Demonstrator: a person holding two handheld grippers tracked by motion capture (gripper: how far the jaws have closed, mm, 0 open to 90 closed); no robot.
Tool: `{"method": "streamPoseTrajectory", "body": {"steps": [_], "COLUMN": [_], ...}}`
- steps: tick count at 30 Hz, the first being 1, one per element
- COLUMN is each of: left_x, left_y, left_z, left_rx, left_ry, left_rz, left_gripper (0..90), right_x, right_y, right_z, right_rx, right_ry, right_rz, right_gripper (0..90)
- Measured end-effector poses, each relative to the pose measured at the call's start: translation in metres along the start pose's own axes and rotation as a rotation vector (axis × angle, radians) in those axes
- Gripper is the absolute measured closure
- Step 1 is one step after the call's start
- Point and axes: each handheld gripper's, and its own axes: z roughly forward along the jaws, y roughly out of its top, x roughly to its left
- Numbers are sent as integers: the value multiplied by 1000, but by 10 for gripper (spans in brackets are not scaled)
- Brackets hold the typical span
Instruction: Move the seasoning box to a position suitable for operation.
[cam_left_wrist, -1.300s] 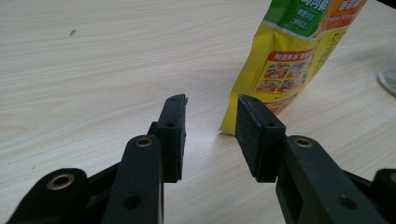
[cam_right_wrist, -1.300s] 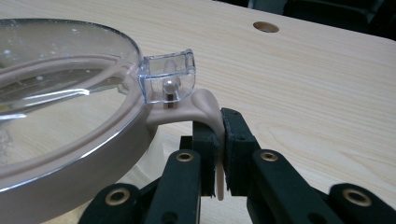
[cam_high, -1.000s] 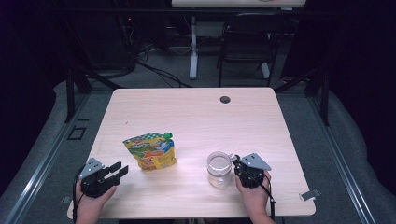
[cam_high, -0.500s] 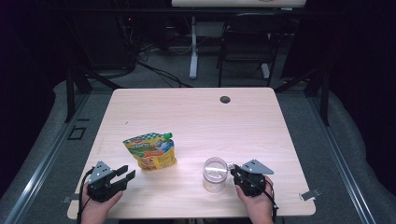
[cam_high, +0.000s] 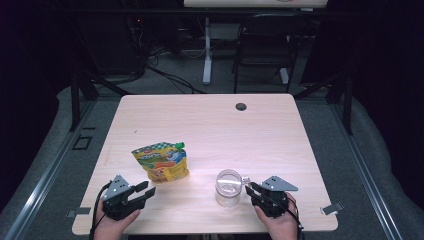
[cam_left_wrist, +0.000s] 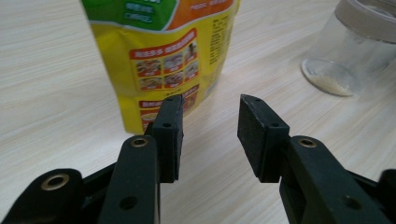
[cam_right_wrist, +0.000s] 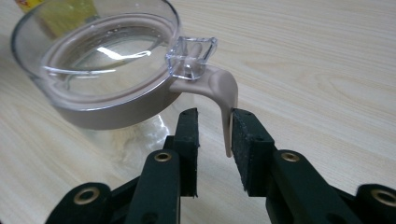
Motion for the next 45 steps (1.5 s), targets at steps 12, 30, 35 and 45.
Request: {"method": "streamPoseTrajectory", "body": {"steps": [12, 30, 35, 45], "left_x": [-9, -30, -37, -51], "left_y": [11, 29, 38, 54], "left_z": [14, 35, 38, 48], "left_rx": [-2, 19, -1, -31], "left_ry": [-73, -116, -145, -163], "left_rz": [20, 42, 50, 38], "left_gripper": [649, 619, 624, 639], "right_x": [-5, -17, -18, -19], "right_y": [0, 34, 47, 51], "right_z": [-19, -32, -29, -29], "right_rx": [-2, -31, -29, -47], "right_ry": [60, -16, -13, -2], "right_rz": [55, 90, 80, 106], "right_gripper": [724, 629, 645, 652]}}
